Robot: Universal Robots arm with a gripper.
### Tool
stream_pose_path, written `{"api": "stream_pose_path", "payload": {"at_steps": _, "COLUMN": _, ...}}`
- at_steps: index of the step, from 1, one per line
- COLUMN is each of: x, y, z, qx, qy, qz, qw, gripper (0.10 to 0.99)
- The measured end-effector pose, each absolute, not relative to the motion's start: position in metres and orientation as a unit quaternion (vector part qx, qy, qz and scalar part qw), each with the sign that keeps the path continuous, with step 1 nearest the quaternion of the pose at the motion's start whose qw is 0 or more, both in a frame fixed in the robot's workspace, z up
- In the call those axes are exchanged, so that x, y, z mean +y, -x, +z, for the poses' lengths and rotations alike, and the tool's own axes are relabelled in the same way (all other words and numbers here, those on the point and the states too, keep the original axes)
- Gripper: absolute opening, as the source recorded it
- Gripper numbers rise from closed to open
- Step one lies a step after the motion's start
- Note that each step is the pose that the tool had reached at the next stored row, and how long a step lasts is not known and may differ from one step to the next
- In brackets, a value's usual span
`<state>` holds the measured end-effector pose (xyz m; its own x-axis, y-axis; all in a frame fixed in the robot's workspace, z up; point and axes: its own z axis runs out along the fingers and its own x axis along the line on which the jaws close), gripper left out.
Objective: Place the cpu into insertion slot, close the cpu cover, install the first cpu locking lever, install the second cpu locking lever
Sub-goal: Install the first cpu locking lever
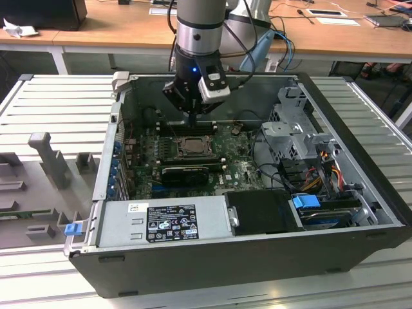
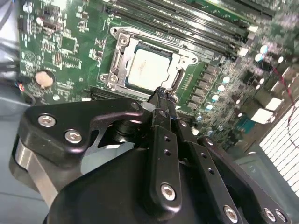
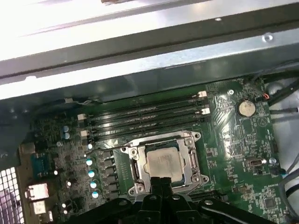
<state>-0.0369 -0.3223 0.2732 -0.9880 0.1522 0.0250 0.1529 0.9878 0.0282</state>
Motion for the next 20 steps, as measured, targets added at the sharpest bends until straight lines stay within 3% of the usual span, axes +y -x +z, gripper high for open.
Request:
{"api": "stream_pose_path", "payload": {"at_steps": 8, "x": -0.322, "y": 0.037, "z": 0.273, "qx": -1.0, "qy": 0.004, "qz": -0.015, "qw": 0.012, "gripper": 0.106}}
{"api": "stream_pose_path", "payload": {"at_steps": 13, "x": -0.322, "y": 0.037, "z": 0.272, "qx": -1.0, "qy": -0.009, "qz": -0.017, "qw": 0.001, "gripper": 0.106}}
{"api": "stream_pose_path", "payload": {"at_steps": 20, "x": -0.322, "y": 0.048, "z": 0.27, "qx": -0.999, "qy": -0.013, "qz": -0.029, "qw": 0.0, "gripper": 0.106}}
